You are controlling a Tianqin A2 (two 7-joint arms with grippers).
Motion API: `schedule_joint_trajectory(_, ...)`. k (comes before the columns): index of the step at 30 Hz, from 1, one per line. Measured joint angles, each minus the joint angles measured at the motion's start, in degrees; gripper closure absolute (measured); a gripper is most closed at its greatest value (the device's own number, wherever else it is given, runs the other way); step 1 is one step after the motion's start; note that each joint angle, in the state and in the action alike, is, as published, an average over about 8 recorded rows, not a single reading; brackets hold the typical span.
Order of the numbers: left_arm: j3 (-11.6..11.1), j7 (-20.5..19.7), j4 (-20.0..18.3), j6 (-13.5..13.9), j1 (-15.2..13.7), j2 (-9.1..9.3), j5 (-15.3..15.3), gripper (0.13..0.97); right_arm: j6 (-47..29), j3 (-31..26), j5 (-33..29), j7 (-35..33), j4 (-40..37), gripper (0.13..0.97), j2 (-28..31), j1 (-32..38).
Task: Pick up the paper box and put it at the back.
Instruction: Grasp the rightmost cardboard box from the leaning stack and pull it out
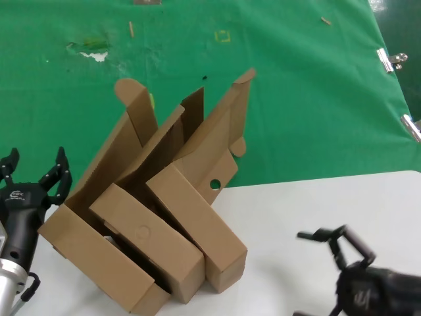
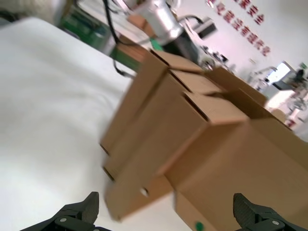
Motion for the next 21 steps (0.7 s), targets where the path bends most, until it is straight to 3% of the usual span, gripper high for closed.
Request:
schedule_joint_trajectory(7, 0.0, 0.0, 0.0, 0.0, 0.0, 0.0, 0.0, 0.657, -0.35, -4.63, -1.91, 0.29, 0.26, 0.145, -1.37, 1.84)
schedule_joint_trajectory(16, 0.0, 0.0, 0.0, 0.0, 0.0, 0.0, 0.0, 0.824, 2.28, -8.53, -3.43, 1.76, -1.08, 0.214, -4.8, 4.96)
schedule_joint_trajectory(21, 0.0, 0.0, 0.0, 0.0, 0.0, 0.0, 0.0, 0.836, 3.8, -10.21, -4.35, 2.69, -1.62, 0.289, -6.12, 6.31)
